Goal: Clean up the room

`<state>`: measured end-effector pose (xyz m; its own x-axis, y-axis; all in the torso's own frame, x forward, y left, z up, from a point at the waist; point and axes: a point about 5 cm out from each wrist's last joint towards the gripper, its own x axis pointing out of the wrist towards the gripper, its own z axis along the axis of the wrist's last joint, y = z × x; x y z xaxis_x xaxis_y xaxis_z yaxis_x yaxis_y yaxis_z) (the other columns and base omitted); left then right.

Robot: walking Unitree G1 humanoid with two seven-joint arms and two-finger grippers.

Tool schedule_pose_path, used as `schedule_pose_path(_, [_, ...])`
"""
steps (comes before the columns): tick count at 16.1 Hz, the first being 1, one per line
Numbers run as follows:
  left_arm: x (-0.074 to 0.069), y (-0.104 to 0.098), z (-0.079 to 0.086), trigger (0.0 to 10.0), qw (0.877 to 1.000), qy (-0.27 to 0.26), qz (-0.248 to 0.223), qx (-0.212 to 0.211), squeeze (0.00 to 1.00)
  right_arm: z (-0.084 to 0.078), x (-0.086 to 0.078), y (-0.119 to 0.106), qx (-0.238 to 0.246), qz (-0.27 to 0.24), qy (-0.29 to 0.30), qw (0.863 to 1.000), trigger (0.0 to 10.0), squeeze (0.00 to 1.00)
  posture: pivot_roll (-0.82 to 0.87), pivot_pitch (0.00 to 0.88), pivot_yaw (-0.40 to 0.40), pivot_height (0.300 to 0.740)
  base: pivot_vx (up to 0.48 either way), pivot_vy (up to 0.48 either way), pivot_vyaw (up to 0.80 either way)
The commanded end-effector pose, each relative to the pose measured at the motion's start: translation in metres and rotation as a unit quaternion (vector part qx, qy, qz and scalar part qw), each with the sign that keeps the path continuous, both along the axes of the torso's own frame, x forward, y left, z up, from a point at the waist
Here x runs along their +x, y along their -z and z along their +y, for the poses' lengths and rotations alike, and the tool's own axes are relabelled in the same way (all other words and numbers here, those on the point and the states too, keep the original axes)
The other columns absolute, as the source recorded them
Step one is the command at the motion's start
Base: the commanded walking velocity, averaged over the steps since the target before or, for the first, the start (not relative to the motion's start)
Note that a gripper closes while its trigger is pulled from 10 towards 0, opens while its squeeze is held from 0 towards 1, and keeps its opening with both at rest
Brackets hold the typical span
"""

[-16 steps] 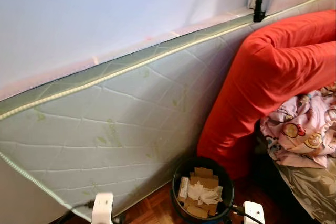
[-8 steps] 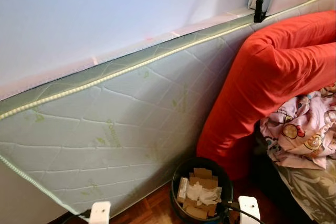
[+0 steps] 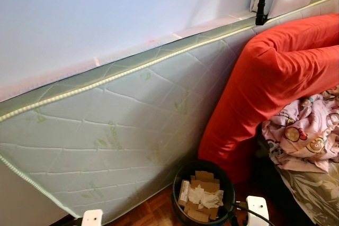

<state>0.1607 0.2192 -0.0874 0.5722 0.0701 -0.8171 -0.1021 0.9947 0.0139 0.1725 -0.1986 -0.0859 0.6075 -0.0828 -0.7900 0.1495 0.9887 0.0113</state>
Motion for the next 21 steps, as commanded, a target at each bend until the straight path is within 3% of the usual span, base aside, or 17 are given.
schedule_pose_path(1, [0.002,0.001,-0.006,10.0,1.000,0.008,0.007,0.001,0.00,0.000,-0.005,0.002,0.004,0.008,0.013,1.000,10.0,0.00,-0.02,0.000,0.024,0.740,0.000,0.000,0.00])
schedule_pose_path(4, [0.010,0.000,-0.022,10.0,1.000,0.014,0.001,-0.004,0.00,0.001,-0.005,0.003,0.009,0.013,0.024,1.000,10.0,0.00,-0.02,0.000,0.017,0.740,0.000,0.000,-0.25])
schedule_pose_path(7, [0.008,0.001,-0.024,10.0,1.000,0.012,-0.002,-0.005,0.00,0.001,-0.004,0.003,0.008,0.012,0.022,1.000,10.0,0.00,-0.01,0.007,0.014,0.740,0.000,0.000,-0.69])
schedule_pose_path(12, [-0.001,-0.001,0.006,10.0,1.000,0.002,-0.006,0.005,0.00,0.004,-0.003,0.003,0.011,0.012,0.021,1.000,10.0,0.00,0.00,0.017,0.015,0.740,0.000,0.000,-0.69])
schedule_pose_path(15, [0.002,-0.005,0.014,10.0,1.000,0.007,-0.013,0.012,0.00,0.005,-0.003,0.003,0.012,0.011,0.021,1.000,10.0,0.00,0.00,0.017,0.016,0.740,0.000,0.000,-0.72])
schedule_pose_path(19, [0.023,-0.011,-0.001,10.0,0.999,0.015,-0.039,0.006,0.00,0.003,-0.002,0.001,0.009,0.002,0.026,1.000,10.0,0.00,0.00,0.022,0.015,0.740,0.000,0.000,0.00])
schedule_pose_path(21, [0.025,-0.010,-0.009,10.0,0.999,0.018,-0.040,0.003,0.00,0.002,-0.002,0.001,0.008,0.002,0.028,1.000,10.0,0.00,0.00,0.022,0.015,0.740,0.000,0.000,0.00])
